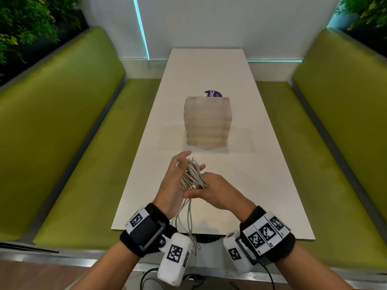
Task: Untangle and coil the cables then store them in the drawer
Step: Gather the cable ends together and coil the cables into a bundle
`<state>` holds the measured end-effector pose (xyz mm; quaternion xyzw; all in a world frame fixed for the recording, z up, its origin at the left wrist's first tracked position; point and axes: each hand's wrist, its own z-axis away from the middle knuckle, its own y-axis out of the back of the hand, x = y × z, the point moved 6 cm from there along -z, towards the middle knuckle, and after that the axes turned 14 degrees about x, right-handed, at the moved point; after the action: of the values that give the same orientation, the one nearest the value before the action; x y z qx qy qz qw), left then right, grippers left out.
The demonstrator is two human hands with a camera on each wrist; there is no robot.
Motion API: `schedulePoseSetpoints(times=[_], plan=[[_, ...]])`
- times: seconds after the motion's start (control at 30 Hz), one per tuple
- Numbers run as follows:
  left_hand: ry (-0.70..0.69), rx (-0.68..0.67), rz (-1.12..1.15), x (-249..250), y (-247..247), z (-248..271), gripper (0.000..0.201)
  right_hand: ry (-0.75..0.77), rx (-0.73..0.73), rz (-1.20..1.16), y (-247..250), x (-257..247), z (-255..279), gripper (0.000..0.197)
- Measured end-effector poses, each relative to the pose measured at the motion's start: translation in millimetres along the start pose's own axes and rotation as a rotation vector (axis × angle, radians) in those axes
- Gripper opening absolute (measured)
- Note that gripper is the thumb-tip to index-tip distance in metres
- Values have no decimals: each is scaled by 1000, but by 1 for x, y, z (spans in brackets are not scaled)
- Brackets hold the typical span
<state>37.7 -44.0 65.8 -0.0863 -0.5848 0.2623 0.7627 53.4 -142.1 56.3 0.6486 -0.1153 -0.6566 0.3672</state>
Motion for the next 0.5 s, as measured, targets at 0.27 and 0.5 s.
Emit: schedulePoseSetpoints(times=[0.27,0.5], plan=[[-61,19,-99,2,-1,0,16,92,-106,-31,-8,-2,5,21],[-97,-34,-212,7,-9,-1,10,71,-188,-431,-9,-2,15,10]])
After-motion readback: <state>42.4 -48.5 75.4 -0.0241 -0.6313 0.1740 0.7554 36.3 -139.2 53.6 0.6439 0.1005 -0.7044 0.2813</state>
